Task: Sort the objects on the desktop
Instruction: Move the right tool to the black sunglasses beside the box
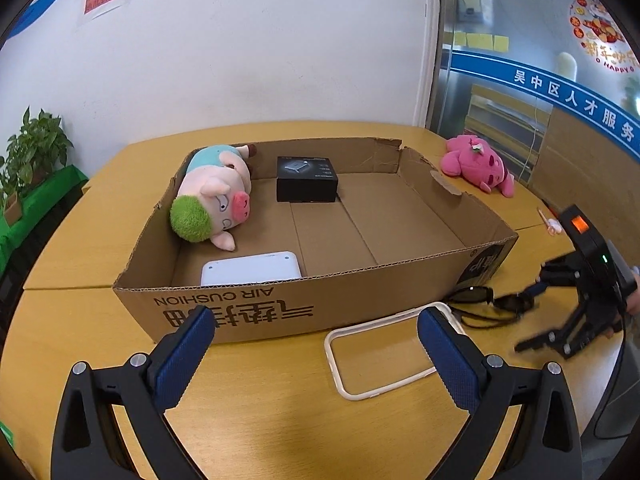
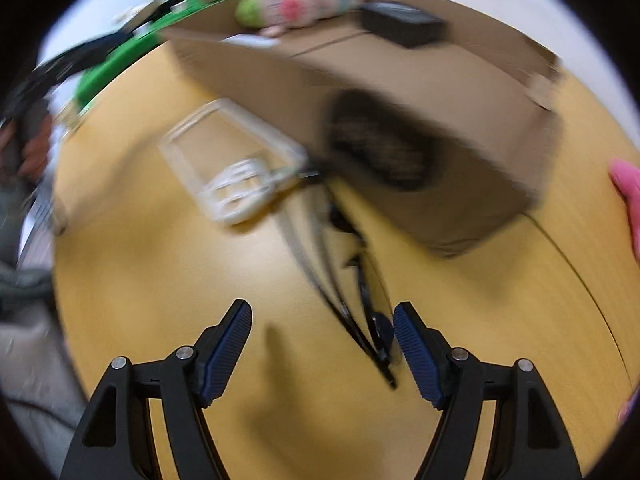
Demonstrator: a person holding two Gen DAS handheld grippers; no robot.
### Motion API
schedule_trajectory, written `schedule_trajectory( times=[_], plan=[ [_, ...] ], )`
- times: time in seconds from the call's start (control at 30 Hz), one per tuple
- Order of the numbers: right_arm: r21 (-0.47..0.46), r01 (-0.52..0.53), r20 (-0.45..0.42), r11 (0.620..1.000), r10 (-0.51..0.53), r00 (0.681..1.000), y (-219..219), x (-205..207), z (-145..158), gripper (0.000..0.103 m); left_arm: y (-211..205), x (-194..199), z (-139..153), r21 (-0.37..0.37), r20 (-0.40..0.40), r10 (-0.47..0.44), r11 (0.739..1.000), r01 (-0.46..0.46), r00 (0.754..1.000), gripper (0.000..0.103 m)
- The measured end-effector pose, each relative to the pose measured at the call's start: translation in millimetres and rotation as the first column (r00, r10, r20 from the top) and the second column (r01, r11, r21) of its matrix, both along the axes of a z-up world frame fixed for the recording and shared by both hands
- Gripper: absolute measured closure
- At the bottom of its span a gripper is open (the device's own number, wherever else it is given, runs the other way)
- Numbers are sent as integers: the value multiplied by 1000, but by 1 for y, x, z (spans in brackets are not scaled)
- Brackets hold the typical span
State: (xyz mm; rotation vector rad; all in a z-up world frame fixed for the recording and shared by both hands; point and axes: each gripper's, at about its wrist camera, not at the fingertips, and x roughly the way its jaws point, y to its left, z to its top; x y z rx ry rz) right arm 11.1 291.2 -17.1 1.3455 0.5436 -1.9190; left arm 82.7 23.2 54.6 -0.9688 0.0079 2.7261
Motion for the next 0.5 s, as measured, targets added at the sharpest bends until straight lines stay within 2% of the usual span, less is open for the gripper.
schedule_trajectory(
  times=[0.07, 0.13, 0.2, 0.27, 0.33, 0.43, 0.47, 0.5],
  plan=[
    [21, -44, -18, 999, 44, 999, -8, 14, 3, 30, -1, -2, -2, 18, 8, -3, 1000, 3, 1000, 0],
    [53, -35, -58, 998, 38, 998, -14, 20, 6, 30, 1, -5, -6, 28, 24, -11, 1000, 11, 1000, 0],
    [62, 13, -71, 998, -8, 997, -16, 15, 6, 30, 3, -8, -9, 39, 41, -24, 999, 22, 999, 0],
    [55, 74, -27, 996, -72, 997, -15, 7, 0, 31, 7, -8, -11, 40, 50, -38, 999, 36, 998, 1],
    [66, 116, 10, 991, -117, 993, -14, 5, -8, 49, 9, -7, -11, 35, 48, -47, 998, 46, 998, 0],
    [70, 167, -26, 983, -166, 986, -15, 13, -8, 60, 11, -8, -15, 56, 59, -61, 997, 58, 996, 0],
    [64, 191, -32, 980, -189, 981, -15, 16, -7, 69, 12, -9, -17, 74, 71, -70, 995, 65, 995, 0],
    [61, 223, -42, 973, -221, 974, -15, 19, -7, 73, 14, -10, -19, 88, 80, -76, 994, 69, 994, 0]
  ],
)
